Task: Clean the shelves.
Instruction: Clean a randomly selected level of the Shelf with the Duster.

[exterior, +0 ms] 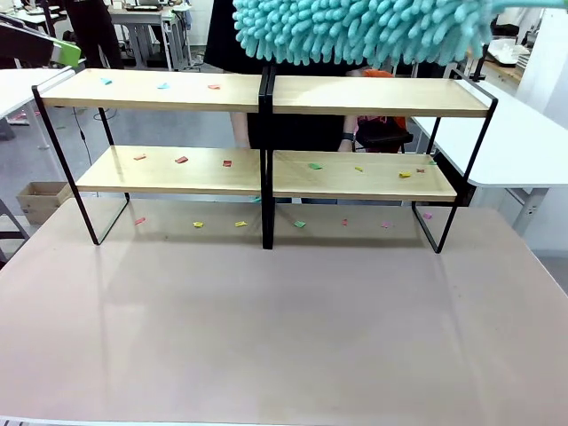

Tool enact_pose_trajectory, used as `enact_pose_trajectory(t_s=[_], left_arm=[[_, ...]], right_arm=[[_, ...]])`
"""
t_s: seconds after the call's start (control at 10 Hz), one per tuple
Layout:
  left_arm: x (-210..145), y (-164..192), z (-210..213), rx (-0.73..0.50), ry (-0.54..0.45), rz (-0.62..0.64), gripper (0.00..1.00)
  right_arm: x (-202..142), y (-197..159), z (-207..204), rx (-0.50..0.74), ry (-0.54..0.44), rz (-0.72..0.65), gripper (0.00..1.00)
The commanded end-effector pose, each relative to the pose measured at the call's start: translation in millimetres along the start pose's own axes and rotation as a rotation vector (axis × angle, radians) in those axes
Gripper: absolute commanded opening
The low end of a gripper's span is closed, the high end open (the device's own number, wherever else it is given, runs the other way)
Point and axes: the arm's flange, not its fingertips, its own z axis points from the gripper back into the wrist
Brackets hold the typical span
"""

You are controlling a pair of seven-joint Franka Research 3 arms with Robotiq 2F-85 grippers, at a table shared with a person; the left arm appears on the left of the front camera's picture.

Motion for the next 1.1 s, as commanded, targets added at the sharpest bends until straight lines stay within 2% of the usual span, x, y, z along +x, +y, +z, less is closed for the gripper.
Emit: enact_pose_trajectory(t_s=[0.0,0.2,0.3,0.4,0.5,0.6,0.7,0.8,0.9,1.0], left_arm=[[-1,0,-1,-0.002,-0.001,0.001,1.00],[-1,0,-1,-0.002,-0.001,0.001,1.00],[-1,0,-1,-0.002,-0.001,0.001,1.00],[-1,0,-1,-0.002,-0.001,0.001,1.00],[-1,0,-1,-0.002,-0.001,0.001,1.00],[-1,0,-1,-0.002,-0.001,0.001,1.00],[-1,0,-1,-0.002,-0.001,0.001,1.00],[-1,0,-1,-0.002,-0.001,0.001,1.00],[-1,0,-1,-0.002,-0.001,0.001,1.00],[-1,0,-1,-0.002,-0.001,0.001,1.00]], right_arm=[[66,14,-16,-0.112,-0.057,-0.158,0.12],[151,28,-39,-0.214,-0.009,-0.251,0.12],[193,35,-54,-0.229,-0.005,-0.244,0.12],[219,40,-63,-0.247,-0.040,-0.226,0.12],[218,43,-59,-0.248,-0.116,-0.235,0.12],[184,23,-85,-0.201,-0.041,-0.208,0.12],[209,25,-90,-0.217,-0.062,-0.216,0.12],[233,36,-98,-0.325,-0.001,-0.266,0.12],[258,43,-108,-0.307,-0.063,-0.287,0.12],[273,46,-115,-0.295,-0.074,-0.324,0.12]])
